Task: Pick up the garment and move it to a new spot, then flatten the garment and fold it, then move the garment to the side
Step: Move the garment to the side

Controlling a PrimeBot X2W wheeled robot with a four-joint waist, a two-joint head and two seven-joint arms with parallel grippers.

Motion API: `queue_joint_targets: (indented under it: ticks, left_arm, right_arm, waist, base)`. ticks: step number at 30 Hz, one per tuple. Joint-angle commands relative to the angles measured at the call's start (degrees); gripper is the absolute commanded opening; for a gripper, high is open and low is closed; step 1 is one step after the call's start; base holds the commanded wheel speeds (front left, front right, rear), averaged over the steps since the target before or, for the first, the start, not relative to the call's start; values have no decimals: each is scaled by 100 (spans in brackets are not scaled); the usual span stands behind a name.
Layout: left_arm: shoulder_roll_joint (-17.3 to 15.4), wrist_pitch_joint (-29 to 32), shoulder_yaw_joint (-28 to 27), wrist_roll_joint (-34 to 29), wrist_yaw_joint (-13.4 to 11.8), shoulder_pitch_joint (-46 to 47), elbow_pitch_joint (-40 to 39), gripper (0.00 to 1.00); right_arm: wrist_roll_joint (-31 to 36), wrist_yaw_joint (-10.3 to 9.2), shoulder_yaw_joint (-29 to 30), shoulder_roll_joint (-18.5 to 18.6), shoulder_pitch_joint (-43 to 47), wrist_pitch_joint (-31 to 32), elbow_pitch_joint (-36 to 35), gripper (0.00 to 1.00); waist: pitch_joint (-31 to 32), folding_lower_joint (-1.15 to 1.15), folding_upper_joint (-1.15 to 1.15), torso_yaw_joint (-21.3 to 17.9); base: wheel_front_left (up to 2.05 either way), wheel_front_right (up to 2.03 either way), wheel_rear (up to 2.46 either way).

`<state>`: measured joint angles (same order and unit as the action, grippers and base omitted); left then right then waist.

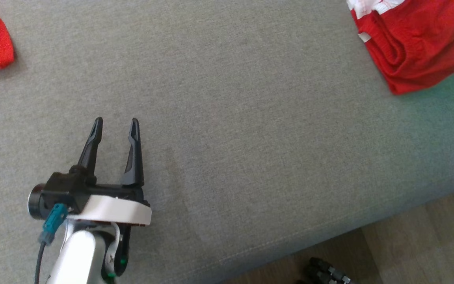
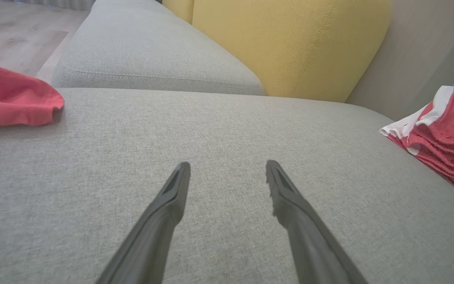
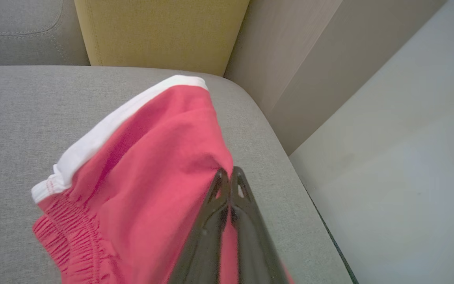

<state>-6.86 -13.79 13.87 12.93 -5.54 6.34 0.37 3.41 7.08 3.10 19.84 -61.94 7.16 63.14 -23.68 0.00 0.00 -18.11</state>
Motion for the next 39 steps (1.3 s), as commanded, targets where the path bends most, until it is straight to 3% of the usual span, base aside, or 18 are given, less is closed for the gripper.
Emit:
queue_joint_targets:
  ticks: [1,11,14,15,16,29,39]
  left_arm:
    - [1,-64,-163,38,-36,76,-148,100]
    - [18,-83,-128,75,-22,138,-96,100]
    - [14,-89,-128,85,-19,152,-80,100]
    - [14,-90,-128,89,-18,154,-73,100]
    - [14,-92,-126,92,-18,156,-64,100]
    - [28,-109,-126,133,-17,170,5,100]
    - [78,-117,-171,183,-47,125,57,100]
  right_arm:
    - [131,41,54,22,-246,-78,-180,0]
    - [851,41,602,-40,-206,-143,-351,0]
    - [1150,41,890,-119,-136,-132,-477,42]
    - [1243,41,980,-160,-106,-109,-511,80]
    - [1330,41,1063,-201,-79,-91,-547,100]
    - [2051,41,1724,-583,96,4,-838,100]
    - [1935,41,1649,-876,93,-435,-752,100]
  waist:
    - [10,0,0,-18]
    - [-7,0,0,-32]
    - [-10,0,0,-19]
    - [-7,0,0,-14]
    - [-2,0,0,-9]
    - [47,0,0,34]
    - [343,0,0,129]
  base:
    - [0,0,0]
    - [0,0,0]
    - [0,0,0]
    - [0,0,0]
    - [0,0,0]
    - [0,0,0]
    - [0,0,0]
